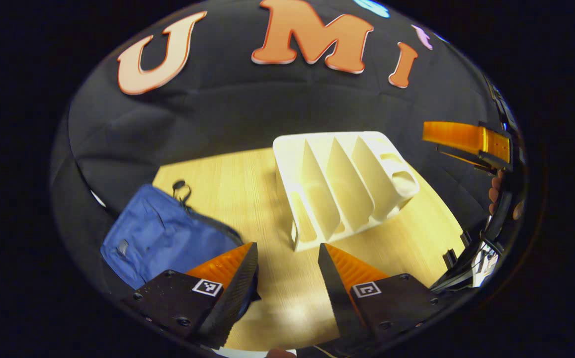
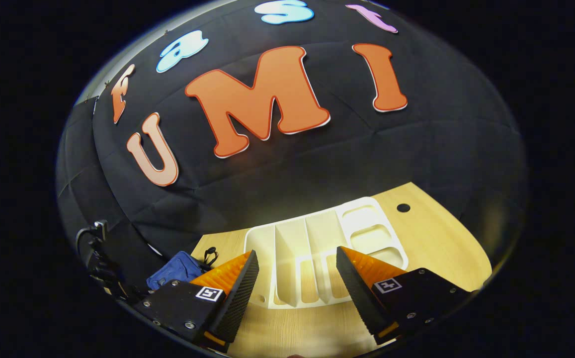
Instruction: Open the schoolbag, grab two books from the bookshelf and put them into the schoolbag.
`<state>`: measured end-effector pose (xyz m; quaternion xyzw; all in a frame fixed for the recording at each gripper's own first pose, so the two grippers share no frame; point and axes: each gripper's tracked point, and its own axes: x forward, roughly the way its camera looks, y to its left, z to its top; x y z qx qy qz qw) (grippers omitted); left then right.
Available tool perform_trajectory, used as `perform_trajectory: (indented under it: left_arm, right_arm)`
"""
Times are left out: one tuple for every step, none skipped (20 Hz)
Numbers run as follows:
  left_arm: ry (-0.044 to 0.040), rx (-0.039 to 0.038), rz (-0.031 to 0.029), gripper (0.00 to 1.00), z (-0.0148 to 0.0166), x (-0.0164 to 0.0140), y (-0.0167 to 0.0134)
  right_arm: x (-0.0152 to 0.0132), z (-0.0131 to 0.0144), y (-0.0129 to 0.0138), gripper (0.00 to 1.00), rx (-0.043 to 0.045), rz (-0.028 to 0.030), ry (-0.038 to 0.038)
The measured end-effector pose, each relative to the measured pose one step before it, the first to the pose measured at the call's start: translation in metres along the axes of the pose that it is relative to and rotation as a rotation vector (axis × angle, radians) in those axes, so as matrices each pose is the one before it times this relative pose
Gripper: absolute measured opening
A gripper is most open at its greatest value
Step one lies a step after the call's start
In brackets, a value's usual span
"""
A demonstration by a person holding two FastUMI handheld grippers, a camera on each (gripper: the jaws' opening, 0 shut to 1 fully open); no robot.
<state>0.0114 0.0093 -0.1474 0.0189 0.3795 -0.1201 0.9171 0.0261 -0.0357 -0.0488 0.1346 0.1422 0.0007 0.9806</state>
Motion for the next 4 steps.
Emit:
perform_trajectory:
  left_arm:
    - [-0.06312,0.01162,0.01098,0.82,0.01637,-0.00459,-0.00474]
    - [-0.05791,0.00701,0.01453,0.87,0.01632,-0.00340,-0.00371]
    - [-0.05349,0.00984,0.01902,0.87,0.01404,-0.00693,-0.00121]
    - [-0.05114,0.00773,0.02138,0.87,0.01307,-0.00385,-0.00154]
  right_arm:
    - [-0.00431,0.00640,-0.00111,0.94,-0.01112,-0.00400,-0.02184]
    - [-0.00312,0.00520,-0.00055,0.94,-0.01020,-0.00371,-0.02512]
    - [-0.00290,0.00487,-0.00031,0.94,-0.01111,-0.00269,-0.02363]
    - [-0.00306,0.00487,-0.00070,0.94,-0.01339,-0.00596,-0.02696]
